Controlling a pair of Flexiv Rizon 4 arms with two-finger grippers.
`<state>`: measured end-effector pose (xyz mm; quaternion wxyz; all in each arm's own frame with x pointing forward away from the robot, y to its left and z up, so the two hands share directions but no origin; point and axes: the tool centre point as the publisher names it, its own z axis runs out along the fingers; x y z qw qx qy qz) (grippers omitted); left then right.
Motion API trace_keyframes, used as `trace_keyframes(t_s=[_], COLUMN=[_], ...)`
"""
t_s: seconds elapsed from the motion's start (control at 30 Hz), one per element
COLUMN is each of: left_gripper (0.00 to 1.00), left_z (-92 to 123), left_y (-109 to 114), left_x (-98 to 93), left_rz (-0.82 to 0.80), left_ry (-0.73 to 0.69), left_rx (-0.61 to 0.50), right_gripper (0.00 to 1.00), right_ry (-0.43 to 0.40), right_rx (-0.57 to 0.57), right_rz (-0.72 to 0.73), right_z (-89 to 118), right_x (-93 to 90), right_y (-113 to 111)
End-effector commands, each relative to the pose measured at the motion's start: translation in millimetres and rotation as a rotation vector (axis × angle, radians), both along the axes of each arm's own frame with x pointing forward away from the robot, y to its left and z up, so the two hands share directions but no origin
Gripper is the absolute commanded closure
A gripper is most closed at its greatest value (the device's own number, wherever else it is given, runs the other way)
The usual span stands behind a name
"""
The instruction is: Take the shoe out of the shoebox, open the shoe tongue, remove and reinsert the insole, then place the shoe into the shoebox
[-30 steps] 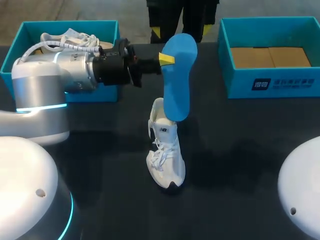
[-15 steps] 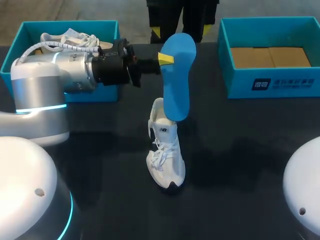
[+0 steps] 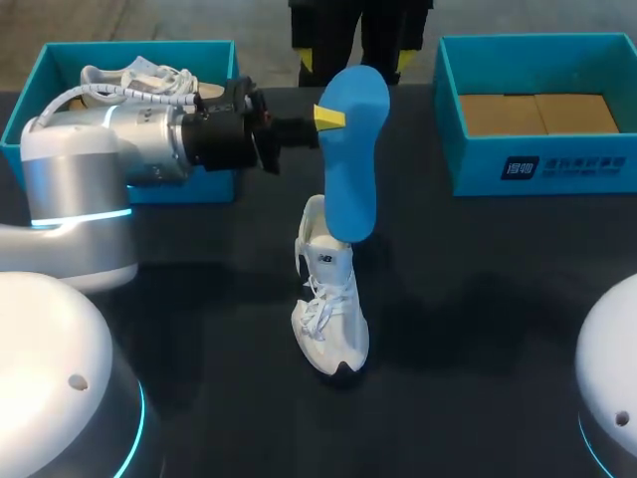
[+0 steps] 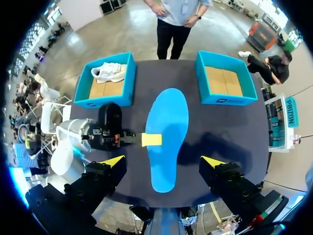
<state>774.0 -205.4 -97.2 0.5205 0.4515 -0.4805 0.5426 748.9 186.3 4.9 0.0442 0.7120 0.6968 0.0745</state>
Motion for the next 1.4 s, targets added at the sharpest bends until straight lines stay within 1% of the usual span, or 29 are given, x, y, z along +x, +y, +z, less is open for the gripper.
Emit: trace_keyframes(t_s=[0.03,0.13,0.2,0.33,0.4,0.53,0.6,0.73,0.8,0.9,0.97,1.17,1.33,1.4], left_gripper=[1.0,1.0,1.0,1.0,1.0,1.0,1.0,1.0,1.0,1.0,1.0,1.0,1.0,1.0], left_z=[0,1,2,4,4,5,5,5,5,5,5,7,11,13], left_y=[3,4,5,7,8,11,12,15,15,16,17,20,23,24], left_x=[-2.0,-2.2,-2.5,-3.3,-3.0,-2.2,-1.7,-1.5,-1.3,-1.2,-0.6,0.8,2.7,3.8], left_rz=[0.001,-0.001,-0.009,-0.018,-0.021,-0.02,-0.018,-0.019,-0.016,-0.014,-0.012,-0.005,-0.005,-0.004], left_ry=[0.0,-0.001,0.0,0.002,0.002,0.0,-0.001,-0.001,-0.001,-0.001,-0.002,-0.003,-0.001,0.0], left_rx=[0.002,0.0,-0.004,-0.008,-0.008,-0.006,-0.007,-0.018,-0.018,-0.019,-0.02,-0.029,-0.051,-0.057], right_gripper=[0.0,0.0,0.0,0.0,0.0,0.0,0.0,0.0,0.0,0.0,0.0,0.0,0.0,0.0], right_ry=[-0.019,-0.027,-0.036,-0.063,-0.073,-0.081,-0.082,-0.086,-0.081,-0.068,-0.058,-0.044,-0.039,-0.036], right_rx=[0.166,0.208,0.258,0.392,0.434,0.562,0.634,0.741,0.761,0.832,0.851,0.948,0.972,1.003], right_rz=[0.01,0.018,0.022,0.039,0.042,0.061,0.09,0.12,0.127,0.153,0.176,0.188,0.174,0.174], right_z=[-5,-4,-3,0,1,3,3,4,3,1,-2,-13,-22,-25], right_x=[-2.3,-2.1,-1.8,-0.7,-0.2,1.2,1.5,1.7,2.3,3.0,3.3,5.1,5.0,4.8], right_y=[-27,-35,-40,-55,-62,-73,-77,-82,-84,-85,-84,-83,-85,-85])
